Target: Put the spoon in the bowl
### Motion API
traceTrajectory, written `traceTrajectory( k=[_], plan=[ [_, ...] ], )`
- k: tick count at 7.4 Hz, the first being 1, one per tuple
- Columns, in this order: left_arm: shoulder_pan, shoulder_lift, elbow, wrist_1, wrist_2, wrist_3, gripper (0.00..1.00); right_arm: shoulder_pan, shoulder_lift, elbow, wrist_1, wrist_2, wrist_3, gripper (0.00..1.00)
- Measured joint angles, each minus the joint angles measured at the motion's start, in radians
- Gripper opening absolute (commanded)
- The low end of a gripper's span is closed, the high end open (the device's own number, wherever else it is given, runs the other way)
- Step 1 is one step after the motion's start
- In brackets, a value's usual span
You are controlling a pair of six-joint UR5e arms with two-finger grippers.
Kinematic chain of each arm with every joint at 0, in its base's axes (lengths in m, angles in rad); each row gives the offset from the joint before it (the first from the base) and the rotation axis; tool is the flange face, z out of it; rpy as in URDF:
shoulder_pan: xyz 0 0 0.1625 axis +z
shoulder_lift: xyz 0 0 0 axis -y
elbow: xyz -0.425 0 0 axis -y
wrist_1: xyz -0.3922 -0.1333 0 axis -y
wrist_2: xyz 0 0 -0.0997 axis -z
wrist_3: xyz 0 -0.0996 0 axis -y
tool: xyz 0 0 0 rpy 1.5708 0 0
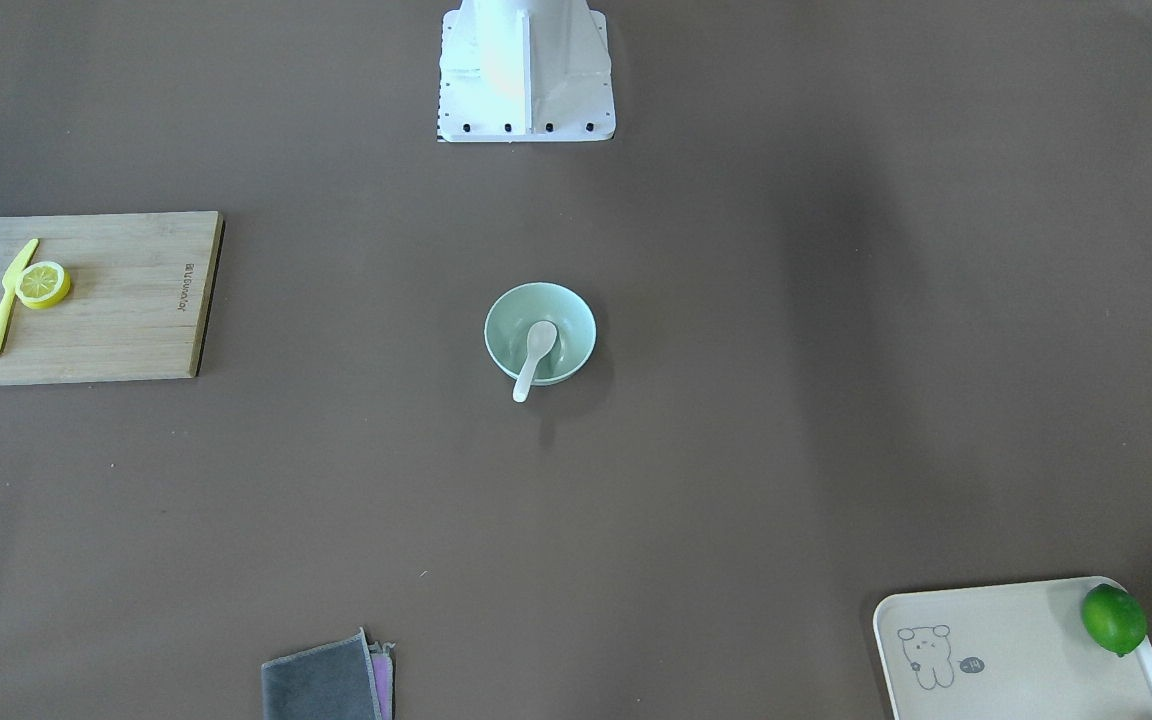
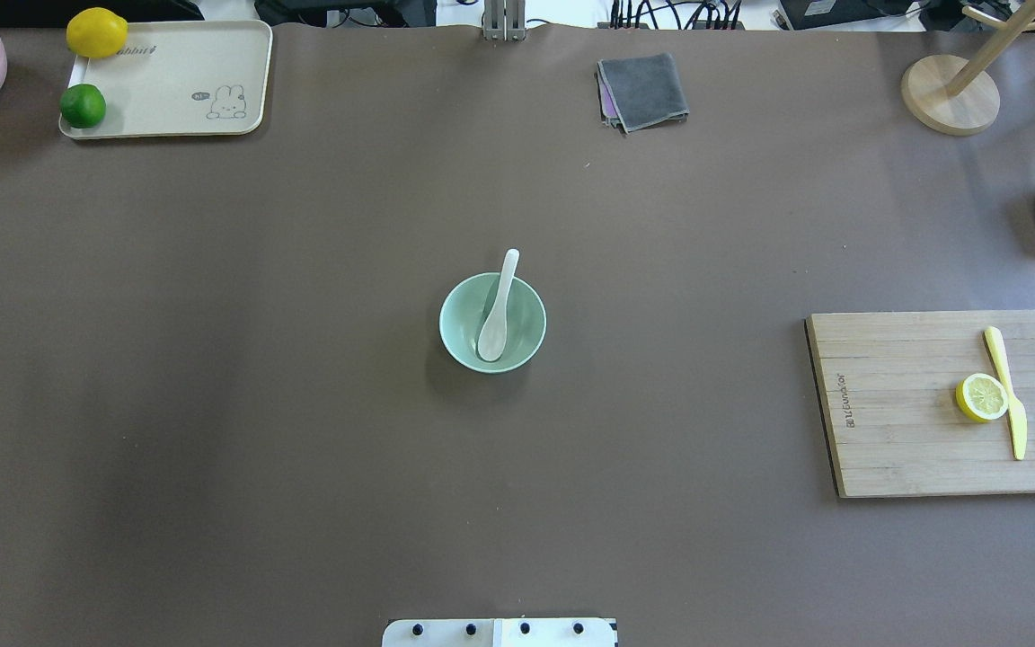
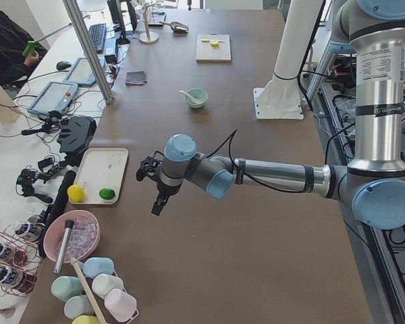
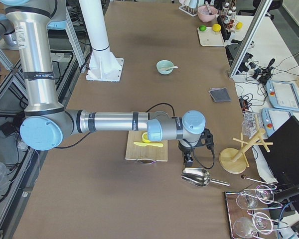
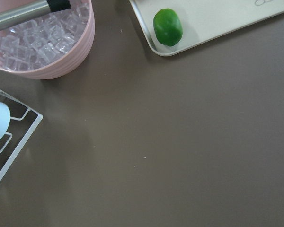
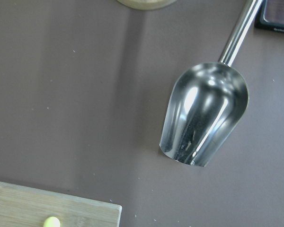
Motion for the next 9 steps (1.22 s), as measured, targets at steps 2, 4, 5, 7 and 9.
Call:
traceTrajectory(
  k=[2, 4, 5, 7, 9],
  plan=[
    [-0.070, 0.005, -0.017, 0.064, -0.096, -0.001, 0.98, 0.018, -0.023, -0.021, 0.005, 0.008, -0.014, 1.00],
    [-0.113, 0.029, -0.040, 0.090, -0.122, 0.001, 0.98, 0.034, -0.038, 0.007, -0.009, 0.010, -0.009, 1.00],
    [-0.120, 0.045, -0.050, 0.093, -0.124, 0.001, 0.98, 0.041, -0.048, 0.057, -0.052, 0.010, -0.006, 1.00],
    [-0.124, 0.067, -0.054, 0.094, -0.124, 0.000, 0.98, 0.045, -0.076, 0.190, -0.192, 0.008, -0.004, 1.00],
    [-0.124, 0.088, -0.050, 0.092, -0.124, 0.001, 0.98, 0.045, -0.097, 0.243, -0.233, 0.009, -0.004, 1.00]
  ],
)
